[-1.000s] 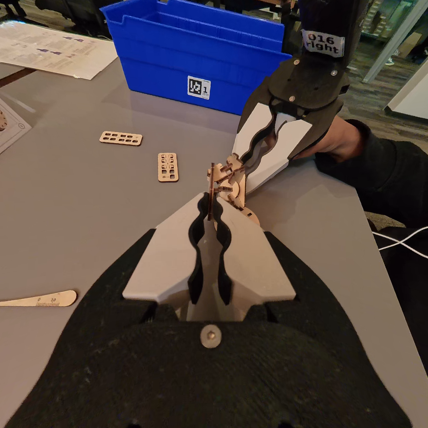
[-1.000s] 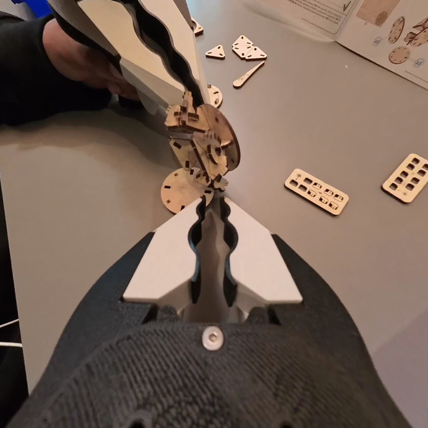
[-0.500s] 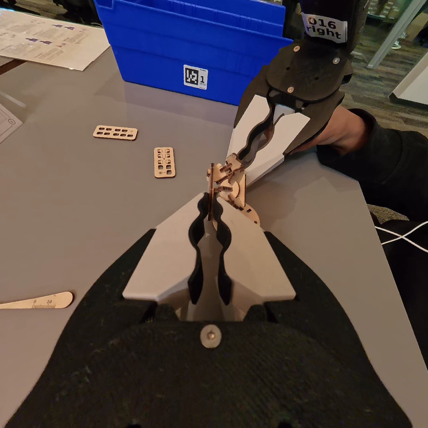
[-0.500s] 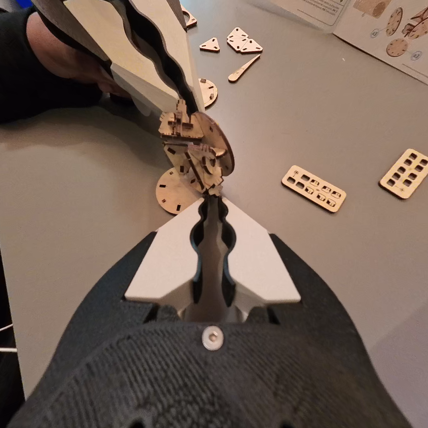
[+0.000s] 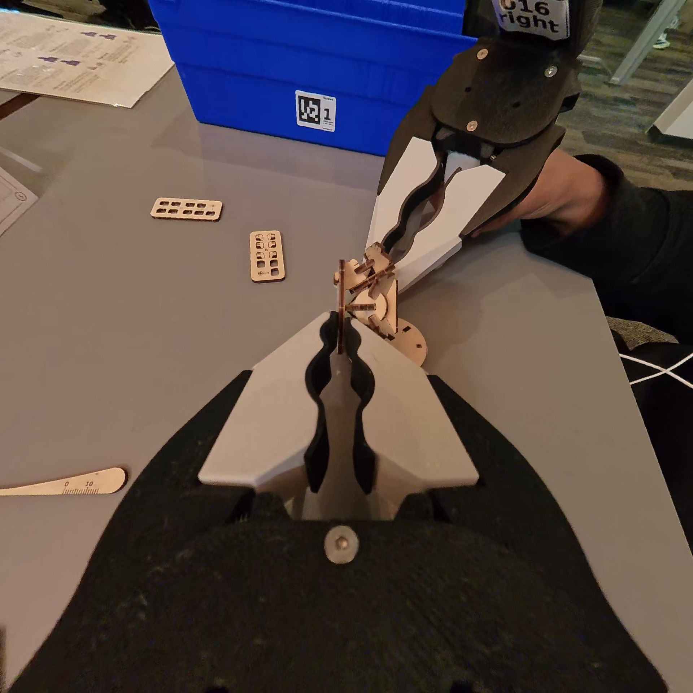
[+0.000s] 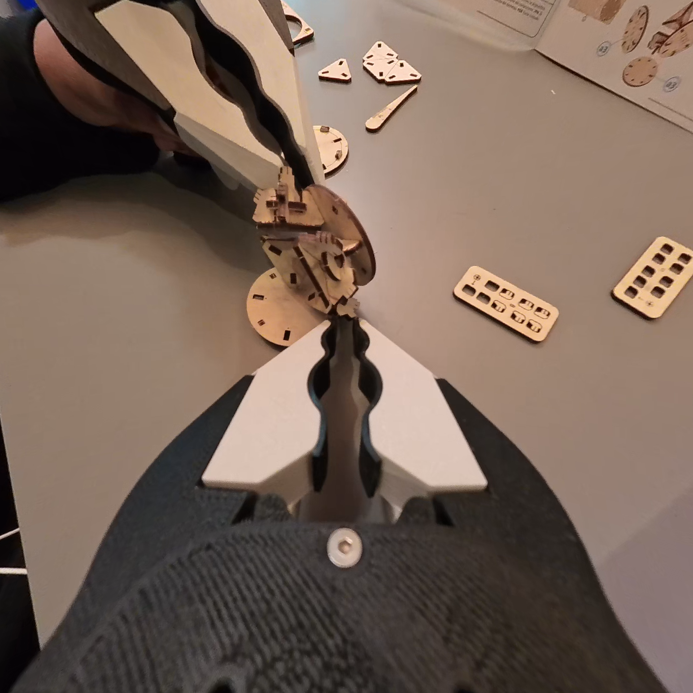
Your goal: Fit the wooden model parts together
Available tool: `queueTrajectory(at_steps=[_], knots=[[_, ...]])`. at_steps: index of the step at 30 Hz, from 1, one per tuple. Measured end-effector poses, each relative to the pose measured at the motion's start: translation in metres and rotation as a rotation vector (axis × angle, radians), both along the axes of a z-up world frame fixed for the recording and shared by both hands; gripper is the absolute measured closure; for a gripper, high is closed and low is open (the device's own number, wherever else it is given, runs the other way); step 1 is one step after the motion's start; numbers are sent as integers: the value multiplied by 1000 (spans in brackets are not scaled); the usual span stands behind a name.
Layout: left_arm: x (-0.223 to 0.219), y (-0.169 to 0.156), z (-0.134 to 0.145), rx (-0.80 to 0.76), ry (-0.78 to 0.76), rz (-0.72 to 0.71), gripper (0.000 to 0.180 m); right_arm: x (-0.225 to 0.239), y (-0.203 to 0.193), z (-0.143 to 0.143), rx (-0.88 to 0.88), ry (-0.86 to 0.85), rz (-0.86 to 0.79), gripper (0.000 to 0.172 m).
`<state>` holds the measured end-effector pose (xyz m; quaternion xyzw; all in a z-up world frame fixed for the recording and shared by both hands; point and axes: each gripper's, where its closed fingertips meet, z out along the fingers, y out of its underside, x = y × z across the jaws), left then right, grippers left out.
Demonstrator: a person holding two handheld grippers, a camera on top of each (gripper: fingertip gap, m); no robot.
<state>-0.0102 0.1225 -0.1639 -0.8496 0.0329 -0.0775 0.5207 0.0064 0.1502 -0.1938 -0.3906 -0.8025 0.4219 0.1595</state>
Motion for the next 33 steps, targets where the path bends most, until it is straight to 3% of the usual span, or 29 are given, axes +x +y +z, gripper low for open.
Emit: queueTrajectory(at_steps=[15, 28, 33], knots=[[-1, -1, -1, -3, 41, -33, 180, 1, -2, -2, 19, 2, 12, 164], [-3, -3, -2, -9, 42, -56, 180, 1, 1, 7, 0, 55, -6, 159], [-3, -3, -2, -11, 36, -67, 180, 4, 1, 21, -83, 104, 7, 152]])
